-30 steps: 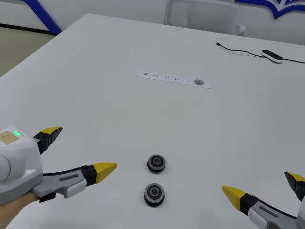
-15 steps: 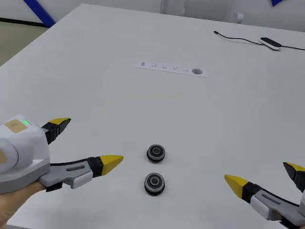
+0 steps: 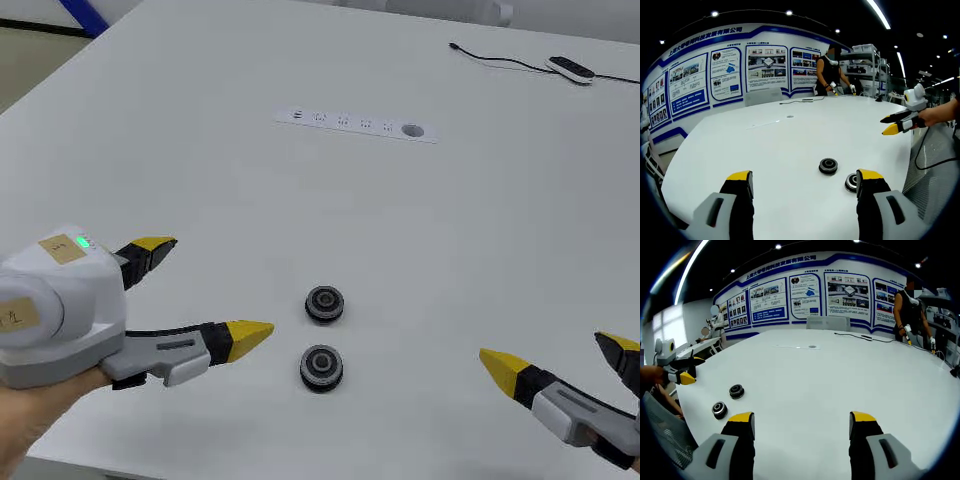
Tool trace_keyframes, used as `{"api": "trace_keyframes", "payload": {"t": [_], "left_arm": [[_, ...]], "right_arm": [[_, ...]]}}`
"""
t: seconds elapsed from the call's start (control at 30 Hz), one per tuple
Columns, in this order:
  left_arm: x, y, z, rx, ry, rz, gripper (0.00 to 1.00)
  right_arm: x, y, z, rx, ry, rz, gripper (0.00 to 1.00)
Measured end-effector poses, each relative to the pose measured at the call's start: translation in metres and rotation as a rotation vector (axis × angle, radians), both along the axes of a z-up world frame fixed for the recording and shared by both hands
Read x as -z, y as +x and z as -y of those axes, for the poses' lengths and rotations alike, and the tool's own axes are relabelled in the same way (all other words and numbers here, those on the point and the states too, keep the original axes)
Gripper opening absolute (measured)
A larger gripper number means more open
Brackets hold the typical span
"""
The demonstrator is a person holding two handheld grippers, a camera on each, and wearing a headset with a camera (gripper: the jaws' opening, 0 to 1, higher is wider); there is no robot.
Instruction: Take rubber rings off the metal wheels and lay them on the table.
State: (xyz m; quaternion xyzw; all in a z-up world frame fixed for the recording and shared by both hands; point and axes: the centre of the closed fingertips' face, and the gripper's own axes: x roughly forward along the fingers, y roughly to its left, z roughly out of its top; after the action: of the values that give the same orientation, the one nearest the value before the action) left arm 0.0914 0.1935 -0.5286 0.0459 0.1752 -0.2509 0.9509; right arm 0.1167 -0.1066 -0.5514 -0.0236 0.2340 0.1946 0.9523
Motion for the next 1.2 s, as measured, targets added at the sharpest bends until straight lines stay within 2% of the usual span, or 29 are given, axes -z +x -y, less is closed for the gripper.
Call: {"api": "trace_keyframes", "payload": {"t": [0.23, 0.4, 0.73, 0.97, 1.1, 1.2], "left_arm": [[0.004, -0.002, 0.016, 0.049, 0.011, -0.002, 0.82], [0.010, -0.005, 0.026, 0.095, 0.028, -0.015, 0.79], [0.016, -0.006, 0.037, 0.134, 0.039, -0.030, 0.76], [0.024, -0.009, 0.043, 0.166, 0.067, -0.050, 0.74], [0.030, -0.012, 0.051, 0.206, 0.093, -0.066, 0.70], [0.030, -0.014, 0.058, 0.227, 0.096, -0.068, 0.68]], "right_arm": [[0.003, 0.000, 0.000, 0.005, 0.015, -0.015, 0.76], [0.004, -0.001, 0.000, 0.011, 0.026, -0.023, 0.75], [0.012, -0.003, 0.003, 0.020, 0.038, -0.044, 0.74], [0.015, -0.005, 0.002, 0.019, 0.044, -0.056, 0.73], [0.015, -0.006, -0.002, 0.016, 0.052, -0.058, 0.72], [0.015, -0.007, -0.004, 0.015, 0.064, -0.061, 0.70]]}}
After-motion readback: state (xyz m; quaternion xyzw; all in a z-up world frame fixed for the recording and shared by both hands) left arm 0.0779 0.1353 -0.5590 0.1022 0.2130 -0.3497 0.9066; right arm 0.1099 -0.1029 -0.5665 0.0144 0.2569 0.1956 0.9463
